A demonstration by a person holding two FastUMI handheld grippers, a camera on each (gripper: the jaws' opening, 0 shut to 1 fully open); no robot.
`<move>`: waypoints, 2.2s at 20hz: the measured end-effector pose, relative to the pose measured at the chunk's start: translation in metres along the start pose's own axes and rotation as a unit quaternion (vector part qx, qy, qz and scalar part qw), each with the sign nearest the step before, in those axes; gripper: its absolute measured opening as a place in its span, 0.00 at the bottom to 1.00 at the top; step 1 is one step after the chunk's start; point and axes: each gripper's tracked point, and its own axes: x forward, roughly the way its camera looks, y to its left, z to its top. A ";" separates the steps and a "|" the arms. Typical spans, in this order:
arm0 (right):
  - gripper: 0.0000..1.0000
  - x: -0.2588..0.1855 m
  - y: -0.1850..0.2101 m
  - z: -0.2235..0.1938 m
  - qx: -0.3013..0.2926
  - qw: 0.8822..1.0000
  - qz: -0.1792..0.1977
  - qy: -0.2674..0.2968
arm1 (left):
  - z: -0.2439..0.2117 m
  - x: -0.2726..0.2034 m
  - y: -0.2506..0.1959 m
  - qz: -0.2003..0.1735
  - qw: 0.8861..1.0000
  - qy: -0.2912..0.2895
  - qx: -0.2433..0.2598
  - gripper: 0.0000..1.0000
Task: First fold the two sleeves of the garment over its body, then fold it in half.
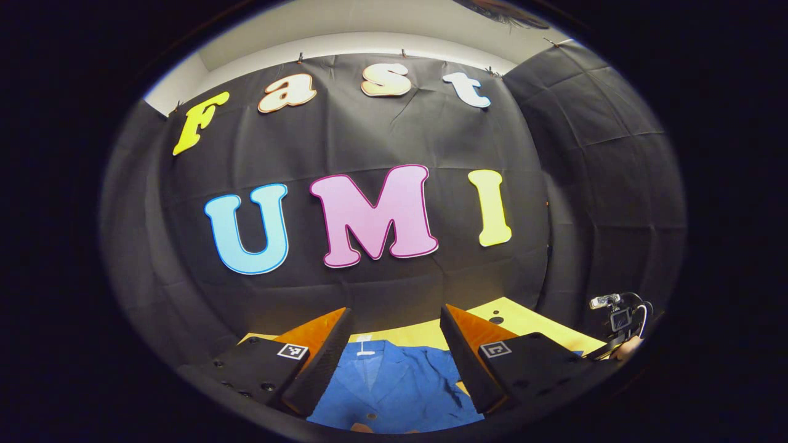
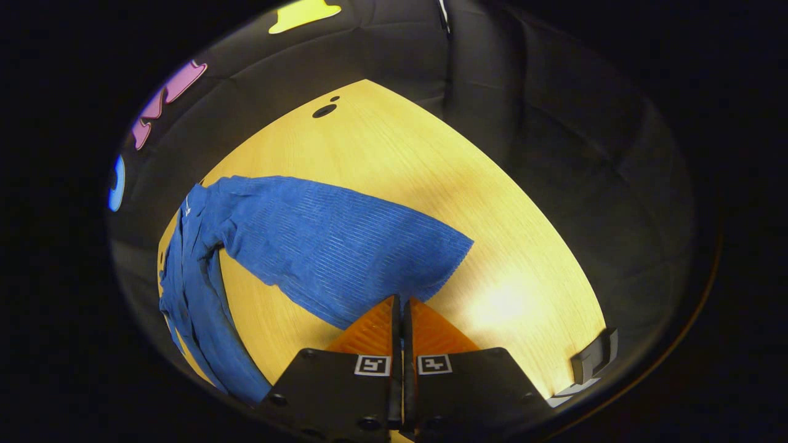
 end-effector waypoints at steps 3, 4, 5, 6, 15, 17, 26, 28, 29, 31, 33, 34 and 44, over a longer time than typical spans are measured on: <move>0.02 -0.006 0.001 0.001 -0.006 1.000 -0.003 -0.005 | -0.002 -0.012 0.011 0.010 1.000 -0.004 -0.006 0.83; 0.02 -0.011 0.002 0.003 -0.007 1.000 -0.004 -0.008 | -0.003 -0.016 0.016 0.013 1.000 -0.005 -0.010 0.83; 0.02 -0.016 0.005 0.008 -0.009 1.000 -0.003 -0.014 | -0.007 -0.020 0.023 0.018 1.000 -0.002 -0.014 0.83; 0.02 -0.023 0.009 0.014 -0.013 1.000 -0.002 -0.023 | -0.009 -0.024 0.031 0.026 1.000 0.001 -0.017 0.83; 0.02 -0.075 0.124 0.070 -0.080 0.991 0.063 -0.090 | -0.031 -0.072 0.126 0.105 0.993 -0.002 -0.057 0.83; 0.00 -0.083 0.160 0.073 -0.087 0.988 0.082 -0.099 | -0.038 -0.084 0.150 0.125 0.990 0.000 -0.067 0.83; 0.02 -0.134 0.213 0.030 -0.101 0.980 0.063 -0.159 | -0.073 -0.140 0.245 0.167 0.981 0.008 -0.098 0.83; 0.02 -0.152 0.201 0.029 -0.113 0.970 0.034 -0.210 | -0.071 -0.148 0.254 0.150 0.983 -0.005 -0.109 0.83; 0.02 -0.155 0.195 0.020 -0.096 0.973 0.024 -0.209 | -0.070 -0.151 0.255 0.136 0.985 -0.011 -0.109 0.83; 0.02 -0.168 0.195 0.008 -0.068 0.973 0.023 -0.221 | -0.069 -0.156 0.258 0.106 0.990 -0.020 -0.095 0.83; 0.01 -0.185 0.191 0.000 -0.088 0.967 0.010 -0.237 | -0.064 -0.164 0.264 0.095 0.992 -0.034 -0.074 0.83; 0.02 -0.193 0.202 -0.006 -0.088 0.966 0.016 -0.244 | -0.063 -0.168 0.265 0.089 0.993 -0.040 -0.071 0.83; 0.02 -0.211 0.350 0.018 -0.157 0.945 0.082 -0.276 | -0.092 -0.201 0.305 0.085 0.990 -0.038 -0.106 0.83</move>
